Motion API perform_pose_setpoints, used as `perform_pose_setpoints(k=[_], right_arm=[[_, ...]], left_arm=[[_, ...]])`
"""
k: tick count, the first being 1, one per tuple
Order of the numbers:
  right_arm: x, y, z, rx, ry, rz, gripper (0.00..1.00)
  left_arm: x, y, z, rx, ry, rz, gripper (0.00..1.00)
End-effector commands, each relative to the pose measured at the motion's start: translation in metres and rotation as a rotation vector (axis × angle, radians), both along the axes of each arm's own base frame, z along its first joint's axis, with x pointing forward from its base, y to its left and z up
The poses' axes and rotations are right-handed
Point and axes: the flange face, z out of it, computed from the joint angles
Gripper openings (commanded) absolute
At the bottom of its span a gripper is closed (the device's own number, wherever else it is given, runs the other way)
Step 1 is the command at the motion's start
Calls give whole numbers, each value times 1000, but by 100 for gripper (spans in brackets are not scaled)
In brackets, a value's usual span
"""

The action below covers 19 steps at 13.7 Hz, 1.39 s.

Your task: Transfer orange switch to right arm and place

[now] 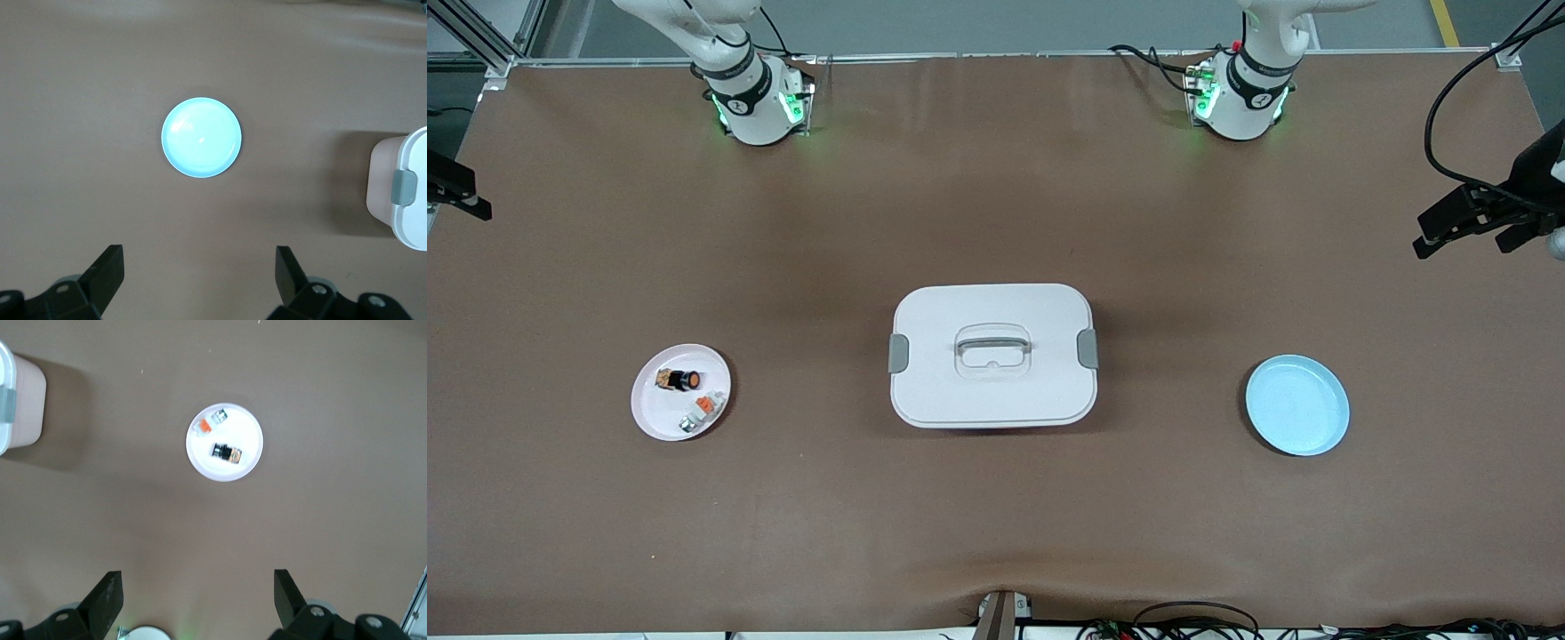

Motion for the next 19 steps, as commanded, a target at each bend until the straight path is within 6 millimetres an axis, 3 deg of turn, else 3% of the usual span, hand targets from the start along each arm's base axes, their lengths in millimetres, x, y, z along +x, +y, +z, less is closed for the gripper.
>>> perform_pose_setpoints(k=[1,7,11,19], right_arm=[[5,3,-2,-8,-41,-5,100],[12,5,-8,7,-72,-8,100],[11,12,-10,7,-47,-263,100],[13,22,-18,24,-27,-255,100]], left_arm=[[-2,0,3,3,5,-16,100],[-2,1,1,1,16,-13,100],[-2,1,1,1,16,-13,100],[-2,0,2,0,14,-15,100]])
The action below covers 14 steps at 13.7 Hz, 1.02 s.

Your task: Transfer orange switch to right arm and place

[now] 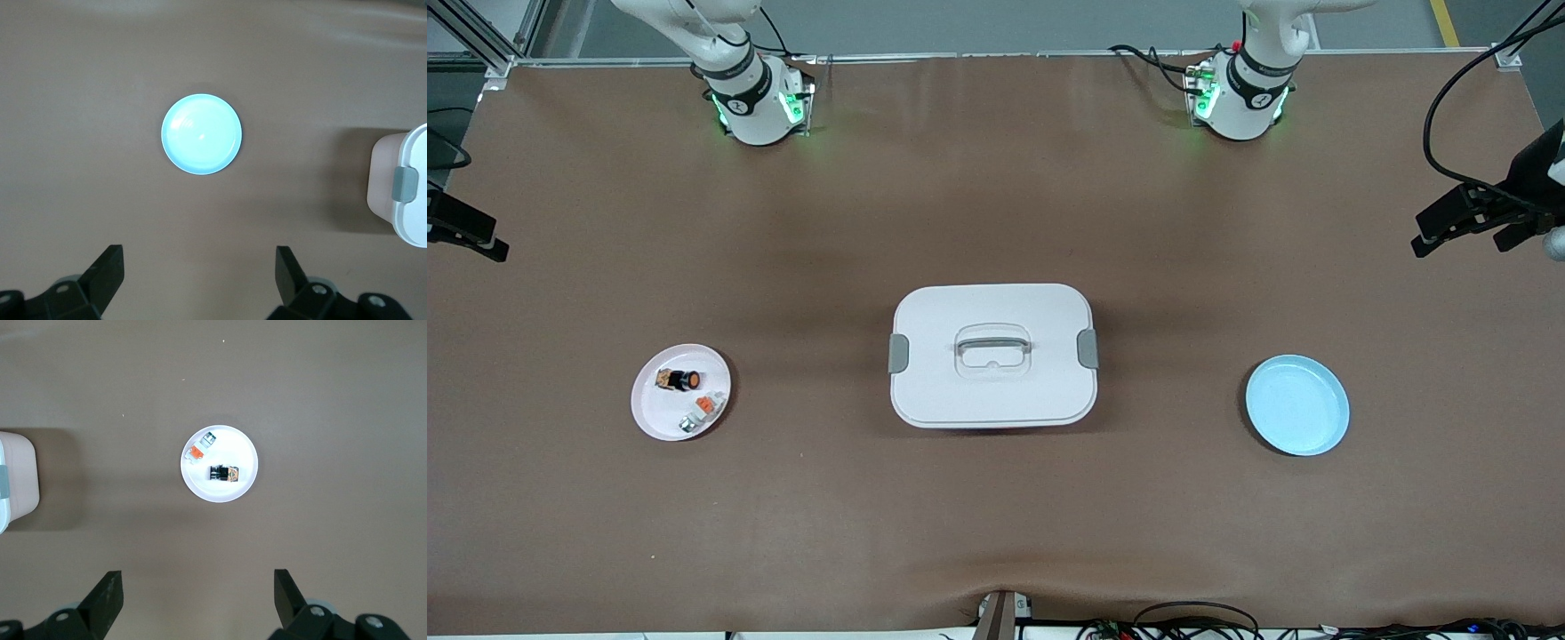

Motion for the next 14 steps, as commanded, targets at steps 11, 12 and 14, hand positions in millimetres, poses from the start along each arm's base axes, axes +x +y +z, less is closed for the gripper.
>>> perform_pose_setpoints(k=[11,12,14], right_arm=[[0,3,-9,72,20,-20,100],[0,2,-9,70,20,-21,100],[0,2,-9,66,19,-22,100]], left_arm=[[-2,3,1,-1,18,-7,100],[-2,3,-1,-1,28,1,100],[-5,4,-2,-6,45,2,100]])
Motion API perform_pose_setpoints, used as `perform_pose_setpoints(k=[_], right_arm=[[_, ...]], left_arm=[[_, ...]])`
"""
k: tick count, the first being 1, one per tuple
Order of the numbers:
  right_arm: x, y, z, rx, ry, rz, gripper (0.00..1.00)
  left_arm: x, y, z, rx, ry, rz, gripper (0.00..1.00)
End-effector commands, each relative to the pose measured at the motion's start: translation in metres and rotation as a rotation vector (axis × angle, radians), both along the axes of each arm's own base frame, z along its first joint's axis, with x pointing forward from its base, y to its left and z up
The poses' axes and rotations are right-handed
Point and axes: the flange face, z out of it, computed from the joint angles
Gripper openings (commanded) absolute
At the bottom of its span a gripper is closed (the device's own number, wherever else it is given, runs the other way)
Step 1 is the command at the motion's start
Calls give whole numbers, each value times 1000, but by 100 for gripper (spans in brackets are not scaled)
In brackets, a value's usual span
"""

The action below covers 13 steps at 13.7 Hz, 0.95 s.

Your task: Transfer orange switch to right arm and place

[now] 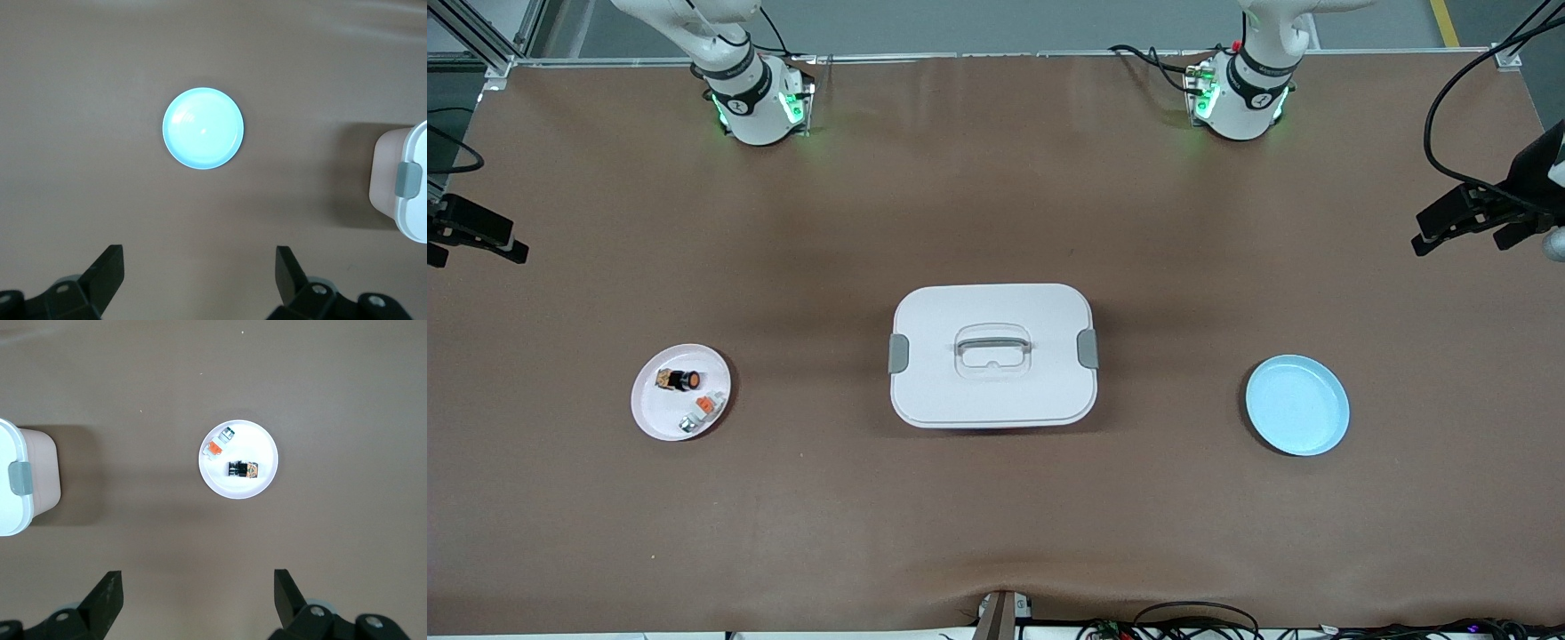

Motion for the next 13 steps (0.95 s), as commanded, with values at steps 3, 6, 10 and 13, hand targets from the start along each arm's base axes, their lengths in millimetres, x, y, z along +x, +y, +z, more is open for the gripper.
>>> perform_pose_setpoints(k=[3,6,10,13], right_arm=[[-1,-2,0,4,3,-13,100],[-1,-2,0,-20,-3,15,100],[-3,-6,0,-33,10,-7,100],[-3,-5,-1,-33,26,-162,100]], left_arm=[[-5,1,0,-9,40,-9,100],[-5,2,0,-8,43,-13,100],[-6,3,1,-5,40,-54,100],[-6,3,1,-5,42,-59,100]])
